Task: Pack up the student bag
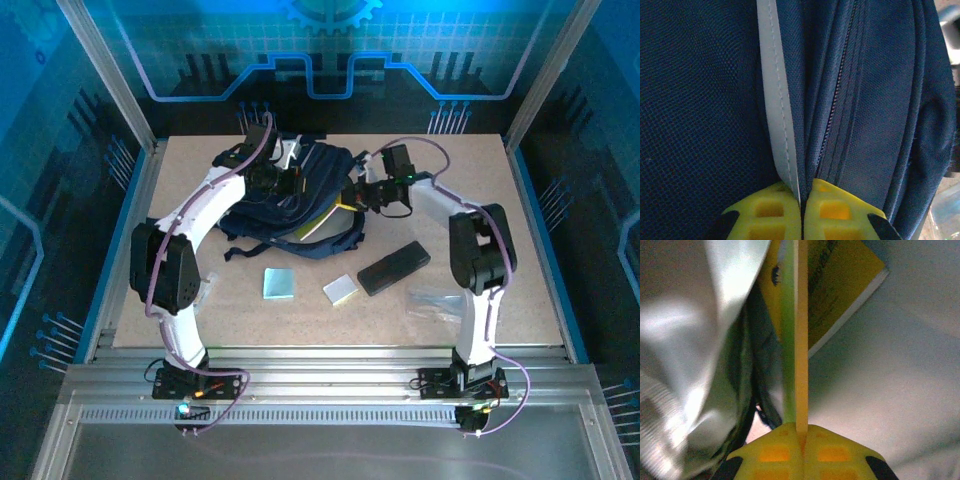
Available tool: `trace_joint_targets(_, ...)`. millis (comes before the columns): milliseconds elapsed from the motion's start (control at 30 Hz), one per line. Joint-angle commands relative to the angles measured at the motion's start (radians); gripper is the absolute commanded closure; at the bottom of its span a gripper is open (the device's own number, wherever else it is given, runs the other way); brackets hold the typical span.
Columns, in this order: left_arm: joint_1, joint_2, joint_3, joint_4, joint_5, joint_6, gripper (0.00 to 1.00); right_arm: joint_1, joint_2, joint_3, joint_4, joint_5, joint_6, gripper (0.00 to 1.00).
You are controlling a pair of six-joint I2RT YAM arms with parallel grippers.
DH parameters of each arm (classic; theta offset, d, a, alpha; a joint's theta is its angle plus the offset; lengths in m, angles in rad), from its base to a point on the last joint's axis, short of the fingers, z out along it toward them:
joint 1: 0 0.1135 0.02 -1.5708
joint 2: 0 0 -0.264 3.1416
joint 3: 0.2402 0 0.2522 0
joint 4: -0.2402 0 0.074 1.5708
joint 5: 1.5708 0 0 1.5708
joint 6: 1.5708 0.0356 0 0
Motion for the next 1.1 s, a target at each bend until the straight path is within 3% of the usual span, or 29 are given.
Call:
trace_joint_targets(0,-0.011,-0.053,0.058,0.033,0.106,0.047,1.0,0.04,0.084,0.105,-0.165,-0.021,-0.102,1.0)
trace_joint_targets(167,-0.011,-0.056,0.068,0.023,0.121,0.059,1.0,0.073,0.19,0.238,-0.184,0.107,-0.06,1.0)
trace_joint_targets(367,-0.015,-0.04,0.085,0.01,0.135,0.062,1.0,0.117,0.327,0.421,-0.125,0.174,0.073,1.0)
trace_joint_targets(500,-0.017,-0.033,0.079,0.028,0.125,0.037,1.0,0.136,0.395,0.547,-0.188,0.211,0.09,0.8)
trace_joint_targets(567,-0.017,-0.027,0.073,0.047,0.106,0.013,1.0,0.132,0.367,0.509,-0.169,0.216,0.098,0.68)
trace_joint_targets(767,-0.017,0.011,0.071,0.114,0.019,-0.041,1.0,0.098,0.089,0.206,-0.087,0.265,0.073,0.51)
trace_joint_targets(1033,-0.018,0.132,0.172,0.131,-0.053,-0.073,1.0,0.015,-0.268,-0.124,-0.183,0.423,-0.01,0.41)
trace_joint_targets(1067,-0.017,0.142,0.184,0.124,-0.057,-0.083,0.93,0.01,-0.3,-0.148,-0.198,0.447,-0.023,0.41)
